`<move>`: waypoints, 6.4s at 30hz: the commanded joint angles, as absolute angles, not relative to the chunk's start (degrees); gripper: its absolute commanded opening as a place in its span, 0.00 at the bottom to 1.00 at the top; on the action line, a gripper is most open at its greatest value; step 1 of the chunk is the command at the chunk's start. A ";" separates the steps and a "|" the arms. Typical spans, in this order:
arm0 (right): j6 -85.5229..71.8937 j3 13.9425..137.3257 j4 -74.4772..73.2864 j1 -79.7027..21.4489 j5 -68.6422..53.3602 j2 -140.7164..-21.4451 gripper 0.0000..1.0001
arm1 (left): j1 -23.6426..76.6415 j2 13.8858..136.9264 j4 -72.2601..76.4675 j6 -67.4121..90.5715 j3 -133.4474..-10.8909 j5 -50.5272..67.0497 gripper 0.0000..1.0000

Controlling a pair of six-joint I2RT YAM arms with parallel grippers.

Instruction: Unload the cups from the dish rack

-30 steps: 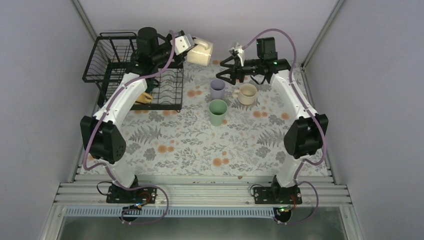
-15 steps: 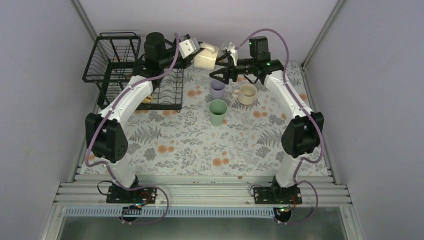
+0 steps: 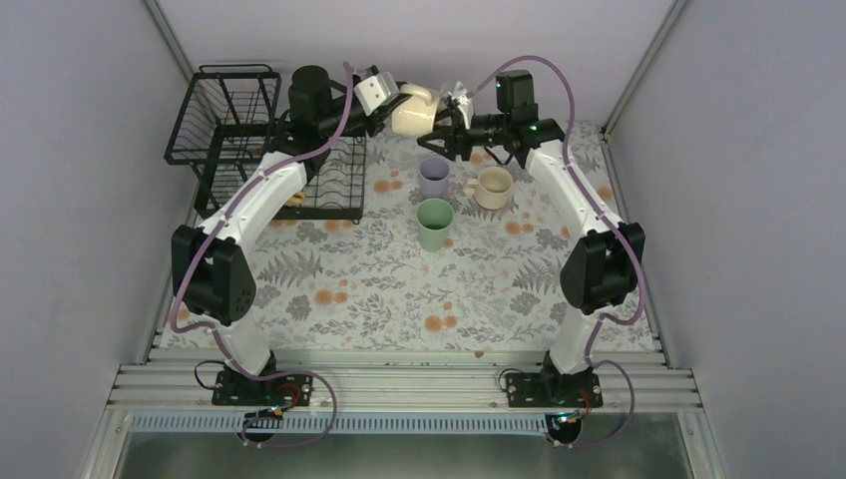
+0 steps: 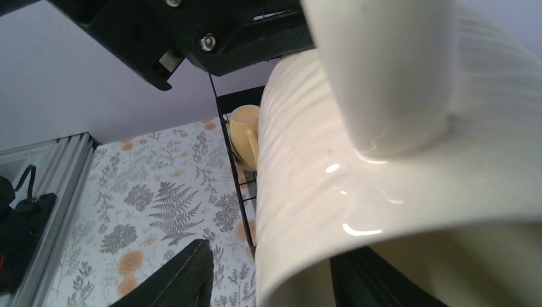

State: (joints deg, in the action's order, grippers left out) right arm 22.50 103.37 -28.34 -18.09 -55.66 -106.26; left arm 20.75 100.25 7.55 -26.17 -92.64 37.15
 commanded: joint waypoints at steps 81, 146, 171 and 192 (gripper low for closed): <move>41.99 109.59 -68.42 6.21 0.23 -122.61 0.04 | 14.67 93.52 -2.45 -83.06 -73.07 -9.13 1.00; 42.37 100.86 -71.01 -4.10 -27.10 -93.26 0.57 | 4.75 138.64 -77.70 -105.04 -139.21 7.63 0.82; 40.87 97.50 -69.80 -6.75 -26.92 -92.18 0.47 | 4.68 146.49 -77.70 -101.44 -142.21 -2.90 0.21; 40.00 96.47 -69.02 -7.21 -27.79 -90.14 0.42 | 10.49 142.16 -76.61 -100.74 -147.29 0.61 0.02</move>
